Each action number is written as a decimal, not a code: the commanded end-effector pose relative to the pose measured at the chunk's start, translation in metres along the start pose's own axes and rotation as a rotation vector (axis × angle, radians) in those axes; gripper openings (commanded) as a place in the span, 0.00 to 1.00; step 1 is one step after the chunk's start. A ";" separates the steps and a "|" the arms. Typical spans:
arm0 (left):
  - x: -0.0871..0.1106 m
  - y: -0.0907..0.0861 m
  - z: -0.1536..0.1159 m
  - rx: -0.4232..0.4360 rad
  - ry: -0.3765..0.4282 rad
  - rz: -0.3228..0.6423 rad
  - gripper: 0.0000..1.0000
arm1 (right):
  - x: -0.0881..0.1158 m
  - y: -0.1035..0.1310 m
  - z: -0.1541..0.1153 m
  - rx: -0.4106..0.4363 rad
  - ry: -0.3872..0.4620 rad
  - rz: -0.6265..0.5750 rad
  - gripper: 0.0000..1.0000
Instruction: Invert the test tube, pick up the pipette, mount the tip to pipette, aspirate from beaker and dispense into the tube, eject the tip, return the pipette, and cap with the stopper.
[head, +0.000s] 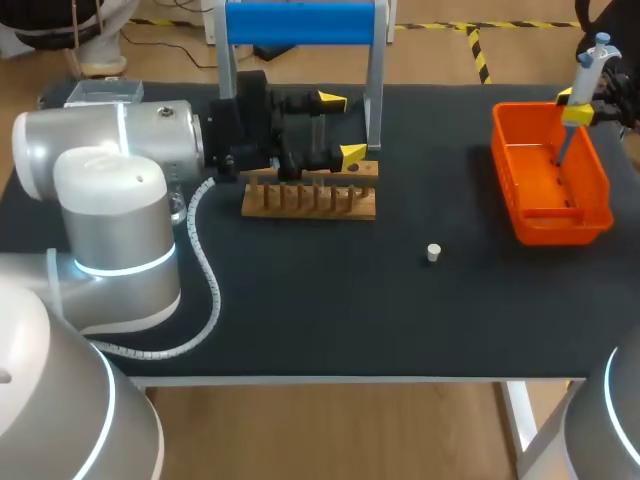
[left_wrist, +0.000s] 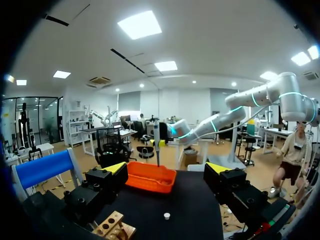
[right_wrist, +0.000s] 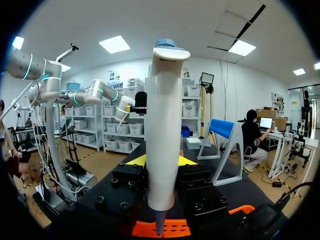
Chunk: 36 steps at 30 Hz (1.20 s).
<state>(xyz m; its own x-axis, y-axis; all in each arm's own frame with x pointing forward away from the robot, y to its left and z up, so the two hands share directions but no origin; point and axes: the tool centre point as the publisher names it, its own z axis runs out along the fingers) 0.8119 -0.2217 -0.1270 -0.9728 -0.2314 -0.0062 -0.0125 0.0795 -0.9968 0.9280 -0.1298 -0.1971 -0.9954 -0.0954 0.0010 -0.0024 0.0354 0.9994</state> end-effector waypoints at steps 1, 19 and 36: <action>0.001 0.000 0.001 0.000 -0.003 0.000 1.00 | -0.001 0.001 -0.001 0.002 0.003 0.001 0.00; 0.001 0.000 0.001 0.000 -0.003 0.000 1.00 | 0.049 0.027 0.118 0.023 0.119 -0.027 0.00; 0.001 0.000 0.001 0.000 -0.003 0.000 1.00 | 0.077 0.035 0.185 -0.028 0.107 -0.018 0.00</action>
<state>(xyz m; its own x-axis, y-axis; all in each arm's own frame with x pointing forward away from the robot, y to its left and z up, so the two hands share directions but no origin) 0.8120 -0.2217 -0.1266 -0.9730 -0.2306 -0.0059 -0.0131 0.0809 -0.9966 0.8370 0.0351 -0.1695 -0.9754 -0.2200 -0.0156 -0.0166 0.0026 0.9999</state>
